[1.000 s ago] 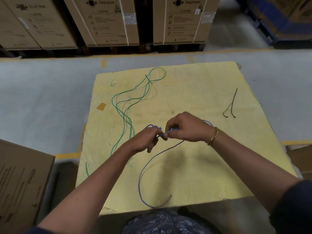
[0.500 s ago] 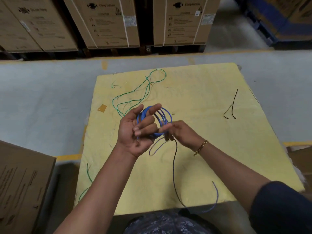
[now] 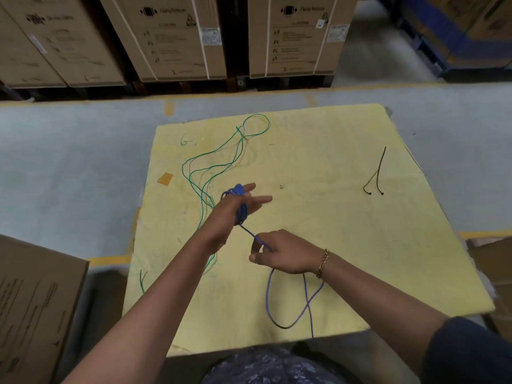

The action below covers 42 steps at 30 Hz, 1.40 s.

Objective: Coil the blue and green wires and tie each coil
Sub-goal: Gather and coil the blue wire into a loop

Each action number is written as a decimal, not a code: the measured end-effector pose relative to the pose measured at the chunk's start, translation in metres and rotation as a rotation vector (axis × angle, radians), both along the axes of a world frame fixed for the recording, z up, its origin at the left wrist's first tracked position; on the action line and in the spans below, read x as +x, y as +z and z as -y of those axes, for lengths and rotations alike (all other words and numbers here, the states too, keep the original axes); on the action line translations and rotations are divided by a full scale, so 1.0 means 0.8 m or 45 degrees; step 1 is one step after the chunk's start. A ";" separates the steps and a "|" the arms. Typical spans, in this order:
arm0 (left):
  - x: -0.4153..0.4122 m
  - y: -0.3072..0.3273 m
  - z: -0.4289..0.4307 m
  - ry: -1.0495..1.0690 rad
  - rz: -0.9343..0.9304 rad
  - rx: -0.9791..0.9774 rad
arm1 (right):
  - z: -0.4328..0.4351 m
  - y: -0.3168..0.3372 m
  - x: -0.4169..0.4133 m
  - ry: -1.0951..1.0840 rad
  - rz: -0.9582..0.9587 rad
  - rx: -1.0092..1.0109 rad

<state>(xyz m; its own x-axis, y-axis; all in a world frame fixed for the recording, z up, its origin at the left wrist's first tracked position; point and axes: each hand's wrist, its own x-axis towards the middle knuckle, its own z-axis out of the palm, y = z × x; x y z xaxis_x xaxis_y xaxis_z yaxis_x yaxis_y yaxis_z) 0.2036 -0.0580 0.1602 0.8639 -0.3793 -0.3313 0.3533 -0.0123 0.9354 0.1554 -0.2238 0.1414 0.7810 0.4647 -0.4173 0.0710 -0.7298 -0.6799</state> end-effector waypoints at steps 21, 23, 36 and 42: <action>-0.008 -0.011 -0.073 -0.681 -0.100 0.634 | 0.131 0.075 0.087 -0.032 0.127 -0.294; -0.009 0.000 -0.060 -0.760 -0.141 0.472 | 0.137 0.082 0.099 -0.045 0.082 -0.300; -0.014 -0.014 -0.029 -0.484 -0.411 -0.066 | 0.113 0.128 0.141 0.189 0.716 -0.952; -0.015 -0.003 -0.013 -0.260 -0.685 -0.718 | 0.053 0.048 0.074 0.061 0.124 0.205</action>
<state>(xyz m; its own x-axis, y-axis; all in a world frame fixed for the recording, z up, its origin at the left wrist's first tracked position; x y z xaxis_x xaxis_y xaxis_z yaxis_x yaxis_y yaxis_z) 0.1918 -0.0480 0.1574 0.5363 -0.7467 -0.3935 0.7988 0.2983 0.5225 0.2144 -0.2662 0.1801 0.7894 0.5571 -0.2577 0.1744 -0.6061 -0.7760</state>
